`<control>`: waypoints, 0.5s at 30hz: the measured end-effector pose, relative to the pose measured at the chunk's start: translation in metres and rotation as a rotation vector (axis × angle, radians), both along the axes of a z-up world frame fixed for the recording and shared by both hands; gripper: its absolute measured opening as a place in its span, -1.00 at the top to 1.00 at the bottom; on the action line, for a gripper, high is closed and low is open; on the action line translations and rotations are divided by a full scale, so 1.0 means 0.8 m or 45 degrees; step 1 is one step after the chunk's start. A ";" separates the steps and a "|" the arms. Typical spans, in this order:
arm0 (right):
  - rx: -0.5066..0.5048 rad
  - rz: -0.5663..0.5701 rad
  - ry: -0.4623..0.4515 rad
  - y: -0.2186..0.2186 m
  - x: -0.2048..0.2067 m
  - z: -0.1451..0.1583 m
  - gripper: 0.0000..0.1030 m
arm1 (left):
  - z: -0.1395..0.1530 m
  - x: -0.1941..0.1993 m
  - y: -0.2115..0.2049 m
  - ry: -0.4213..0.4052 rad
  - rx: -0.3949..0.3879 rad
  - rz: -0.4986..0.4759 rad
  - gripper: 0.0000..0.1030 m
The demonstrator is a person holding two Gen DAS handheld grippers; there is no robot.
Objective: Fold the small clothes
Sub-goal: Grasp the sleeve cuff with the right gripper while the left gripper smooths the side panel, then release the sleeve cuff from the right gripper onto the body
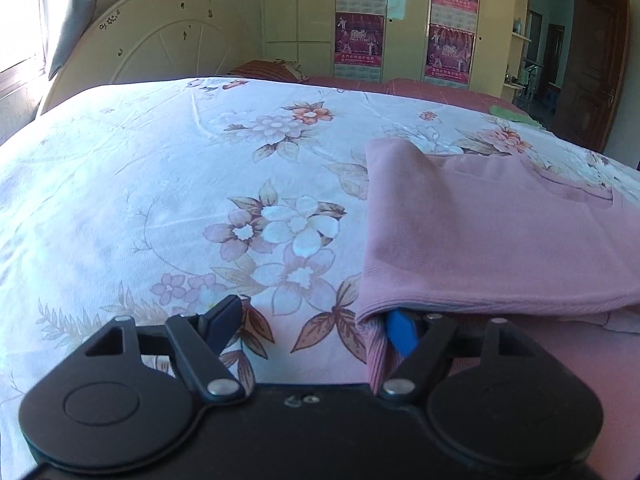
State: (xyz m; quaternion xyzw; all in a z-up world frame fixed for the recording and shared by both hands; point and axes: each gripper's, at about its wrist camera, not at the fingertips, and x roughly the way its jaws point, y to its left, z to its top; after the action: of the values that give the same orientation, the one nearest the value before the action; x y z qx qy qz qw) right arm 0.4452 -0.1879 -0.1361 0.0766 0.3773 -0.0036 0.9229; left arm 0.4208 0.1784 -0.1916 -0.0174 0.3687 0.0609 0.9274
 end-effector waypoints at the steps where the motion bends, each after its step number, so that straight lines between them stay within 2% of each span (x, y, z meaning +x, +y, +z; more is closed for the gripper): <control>1: 0.006 -0.010 0.025 -0.006 -0.002 -0.010 0.87 | 0.000 -0.001 0.002 -0.004 -0.013 0.011 -0.44; 5: 0.036 0.031 0.116 -0.007 -0.005 -0.036 0.87 | 0.001 0.000 0.003 -0.011 -0.028 0.035 -0.41; 8: 0.064 -0.005 0.142 -0.019 -0.005 -0.046 0.86 | 0.004 0.000 0.002 0.031 -0.016 -0.014 -0.40; 12: 0.111 -0.035 0.141 -0.038 -0.013 -0.032 0.85 | 0.020 -0.013 0.013 0.084 -0.011 -0.132 -0.41; 15: 0.138 -0.051 0.121 -0.051 -0.019 -0.024 0.83 | 0.038 -0.020 0.027 0.055 -0.047 -0.101 -0.42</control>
State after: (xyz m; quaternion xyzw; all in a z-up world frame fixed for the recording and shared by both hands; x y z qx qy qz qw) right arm 0.4297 -0.2285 -0.1552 0.1339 0.4188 -0.0053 0.8981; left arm 0.4051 0.1999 -0.1611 -0.0187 0.3902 0.0175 0.9204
